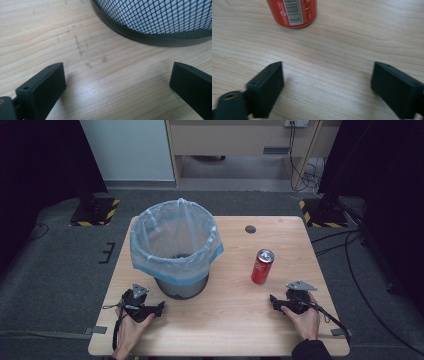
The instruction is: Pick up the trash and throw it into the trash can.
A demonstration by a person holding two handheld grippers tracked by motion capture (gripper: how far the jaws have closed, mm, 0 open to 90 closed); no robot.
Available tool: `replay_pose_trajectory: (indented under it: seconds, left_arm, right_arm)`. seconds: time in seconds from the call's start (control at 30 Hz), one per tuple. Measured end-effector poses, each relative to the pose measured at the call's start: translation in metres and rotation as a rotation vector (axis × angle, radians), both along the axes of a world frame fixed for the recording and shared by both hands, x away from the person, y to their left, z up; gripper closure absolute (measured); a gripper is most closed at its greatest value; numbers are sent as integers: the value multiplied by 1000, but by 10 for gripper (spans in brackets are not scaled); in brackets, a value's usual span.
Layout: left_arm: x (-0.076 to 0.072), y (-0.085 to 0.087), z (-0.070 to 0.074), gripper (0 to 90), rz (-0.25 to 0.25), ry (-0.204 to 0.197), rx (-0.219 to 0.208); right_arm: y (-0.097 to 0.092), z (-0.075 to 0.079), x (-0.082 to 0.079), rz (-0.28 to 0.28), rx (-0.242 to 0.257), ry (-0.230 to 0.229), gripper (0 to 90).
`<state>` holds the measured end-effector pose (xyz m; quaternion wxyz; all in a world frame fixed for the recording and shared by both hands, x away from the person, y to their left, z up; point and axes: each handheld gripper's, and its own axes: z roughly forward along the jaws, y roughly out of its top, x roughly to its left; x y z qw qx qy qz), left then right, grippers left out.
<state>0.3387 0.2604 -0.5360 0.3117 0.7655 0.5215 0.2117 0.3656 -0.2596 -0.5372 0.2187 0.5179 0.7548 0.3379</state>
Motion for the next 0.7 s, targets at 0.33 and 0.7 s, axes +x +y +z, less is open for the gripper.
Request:
replay_pose_trajectory:
  seconds: [0.33,0.7]
  left_arm:
    - [-4,0,0,0,4,0,-1]
    - [-4,0,0,0,4,0,0]
  right_arm:
    - [-13,13,-9,0,72,-36,189]
    - [-23,42,-19,-10,137,-130,174]
